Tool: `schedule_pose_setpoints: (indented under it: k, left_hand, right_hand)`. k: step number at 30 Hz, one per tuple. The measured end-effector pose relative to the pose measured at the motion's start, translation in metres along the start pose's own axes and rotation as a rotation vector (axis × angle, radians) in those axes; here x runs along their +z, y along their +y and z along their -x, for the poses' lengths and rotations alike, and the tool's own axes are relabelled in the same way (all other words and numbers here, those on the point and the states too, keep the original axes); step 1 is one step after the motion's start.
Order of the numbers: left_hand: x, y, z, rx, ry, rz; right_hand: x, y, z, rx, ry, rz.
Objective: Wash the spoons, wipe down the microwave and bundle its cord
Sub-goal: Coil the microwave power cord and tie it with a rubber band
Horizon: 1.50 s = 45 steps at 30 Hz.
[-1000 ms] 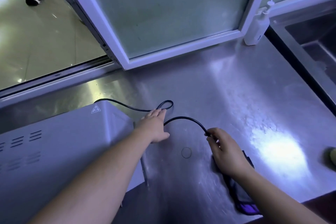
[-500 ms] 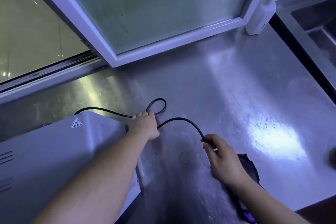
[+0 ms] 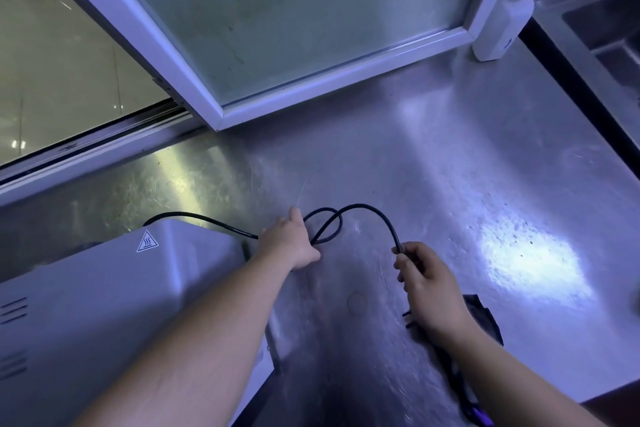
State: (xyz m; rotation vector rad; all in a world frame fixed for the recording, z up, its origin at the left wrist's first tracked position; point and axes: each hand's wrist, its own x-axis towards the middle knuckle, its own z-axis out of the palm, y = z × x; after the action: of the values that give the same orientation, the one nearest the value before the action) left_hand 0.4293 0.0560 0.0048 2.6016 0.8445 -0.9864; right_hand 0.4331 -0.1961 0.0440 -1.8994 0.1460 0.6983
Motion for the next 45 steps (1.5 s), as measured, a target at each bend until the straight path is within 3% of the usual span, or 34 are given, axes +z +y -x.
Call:
schedule_pose_setpoints:
  k: [10, 13, 25, 32, 38, 41, 45]
  left_hand:
    - [-0.034, -0.003, 0.053, 0.168, 0.107, 0.338]
    - [-0.039, -0.004, 0.073, 0.250, 0.077, 0.549]
    - [-0.059, -0.012, 0.141, 0.264, 0.109, 1.058]
    - [-0.056, -0.024, 0.154, 0.311, 0.122, 0.808]
    - [-0.055, -0.029, 0.157, 0.339, -0.075, 0.873]
    - [-0.054, -0.027, 0.153, 0.326, -0.054, 0.793]
    - [-0.057, -0.019, 0.149, 0.253, 0.055, 0.539]
  right_hand:
    - [0.004, -0.023, 0.006, 0.016, 0.078, -0.210]
    - [0.010, -0.033, 0.013, 0.023, 0.072, -0.248]
    - [0.052, -0.078, 0.036, -0.025, -0.163, -0.394]
    - [0.063, -0.091, 0.047, 0.029, -0.304, -0.442]
    - [0.046, -0.092, 0.040, 0.059, -0.389, -0.205]
    - [0.037, -0.097, 0.038, 0.067, -0.387, -0.165]
    - [0.033, -0.106, 0.035, 0.111, -0.348, -0.343]
